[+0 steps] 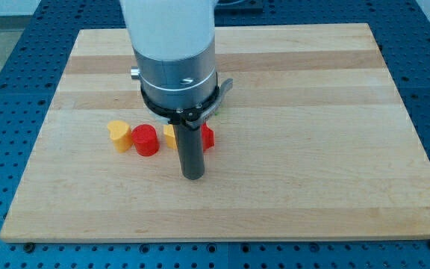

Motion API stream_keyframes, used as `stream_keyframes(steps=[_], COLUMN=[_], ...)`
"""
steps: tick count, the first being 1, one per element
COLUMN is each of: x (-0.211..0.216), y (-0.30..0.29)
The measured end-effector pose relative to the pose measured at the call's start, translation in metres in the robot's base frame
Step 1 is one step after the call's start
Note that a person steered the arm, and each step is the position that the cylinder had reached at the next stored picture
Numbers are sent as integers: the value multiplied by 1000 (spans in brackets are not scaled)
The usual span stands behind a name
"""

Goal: Slide the red star to the bottom of the green circle

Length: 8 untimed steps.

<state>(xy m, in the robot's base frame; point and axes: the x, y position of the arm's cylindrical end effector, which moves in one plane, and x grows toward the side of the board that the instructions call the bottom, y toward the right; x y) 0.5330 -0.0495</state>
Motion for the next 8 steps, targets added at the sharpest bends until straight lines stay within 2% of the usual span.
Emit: stream_keyframes(steps=[1,3,5,8], x=[-26,-34,-62,-69], y=[19,21,21,4])
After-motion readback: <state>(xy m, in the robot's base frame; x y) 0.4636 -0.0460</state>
